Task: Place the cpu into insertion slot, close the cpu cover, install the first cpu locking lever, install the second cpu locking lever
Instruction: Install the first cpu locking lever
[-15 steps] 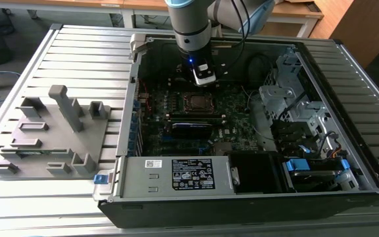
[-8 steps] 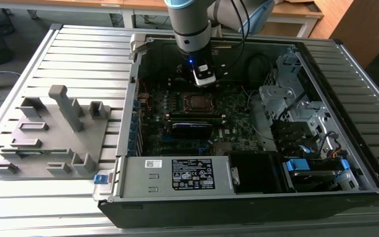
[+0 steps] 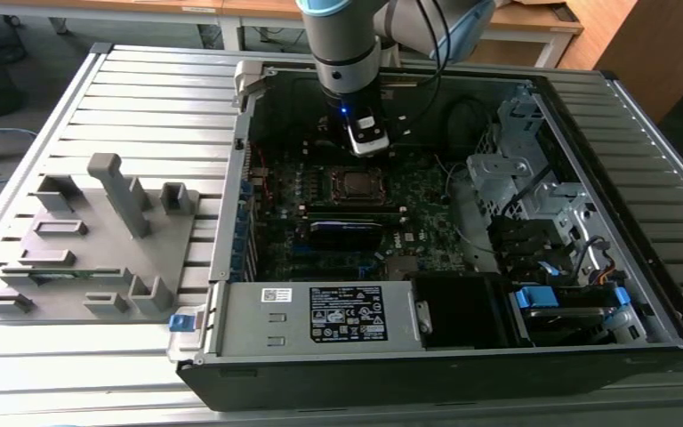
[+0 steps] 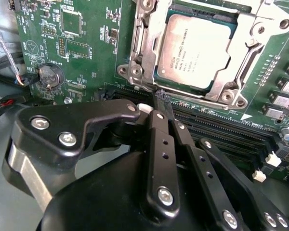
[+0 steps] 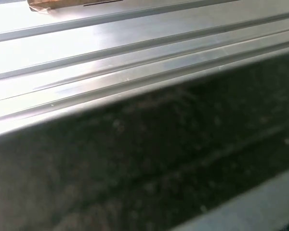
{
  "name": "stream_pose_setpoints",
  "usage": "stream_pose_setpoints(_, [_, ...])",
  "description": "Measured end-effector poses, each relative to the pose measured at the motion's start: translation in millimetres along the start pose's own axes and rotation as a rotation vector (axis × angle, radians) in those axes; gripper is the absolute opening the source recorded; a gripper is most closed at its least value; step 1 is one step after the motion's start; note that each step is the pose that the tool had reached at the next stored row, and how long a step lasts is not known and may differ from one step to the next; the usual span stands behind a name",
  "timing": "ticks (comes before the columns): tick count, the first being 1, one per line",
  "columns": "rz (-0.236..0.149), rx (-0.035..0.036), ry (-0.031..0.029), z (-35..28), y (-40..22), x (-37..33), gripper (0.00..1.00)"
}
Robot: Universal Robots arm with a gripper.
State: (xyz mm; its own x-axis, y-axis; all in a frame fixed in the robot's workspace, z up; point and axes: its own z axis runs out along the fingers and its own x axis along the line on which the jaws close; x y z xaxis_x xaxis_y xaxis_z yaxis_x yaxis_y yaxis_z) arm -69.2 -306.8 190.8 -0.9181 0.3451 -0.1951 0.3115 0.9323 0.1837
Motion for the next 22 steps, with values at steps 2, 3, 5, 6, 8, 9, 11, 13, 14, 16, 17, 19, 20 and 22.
stream_pose_setpoints(2, [0.001,-0.0052,0.0015,-1.0,0.4,-0.2,0.11])
stream_pose_setpoints(3, [0.002,-0.0062,0.0023,-2.1,0.4,-0.4,0.11])
stream_pose_setpoints(5, [0.002,-0.0071,0.0026,-4.6,0.8,-0.9,0.11])
stream_pose_setpoints(6, [0.002,-0.0069,0.0027,-5.9,1.0,-1.1,0.11])
stream_pose_setpoints(8, [0.002,-0.0071,0.0029,-6.7,1.0,-1.5,0.11])
stream_pose_setpoints(9, [0.002,-0.0072,0.0027,-6.7,0.5,-1.8,0.11])
stream_pose_setpoints(11, [0.002,-0.007,0.0028,-6.7,-0.9,-3.1,0.11])
stream_pose_setpoints(13, [0.002,-0.007,0.0028,-6.7,-2.3,-4.7,0.11])
stream_pose_setpoints(14, [0.002,-0.007,0.0028,-6.6,-2.8,-5.8,0.11])
stream_pose_setpoints(16, [0.002,-0.0071,0.0028,-6.3,-3.0,-6.7,0.11])
stream_pose_setpoints(17, [0.002,-0.007,0.0028,-6.3,-3.0,-6.9,0.11])
stream_pose_setpoints(19, [0.002,-0.007,0.0028,-6.1,-3.3,-7.0,0.11])
stream_pose_setpoints(20, [0.002,-0.0069,0.0028,-5.9,-3.4,-7.0,0.11])
stream_pose_setpoints(22, [0.002,-0.007,0.0028,-5.1,-3.6,-6.9,0.11])
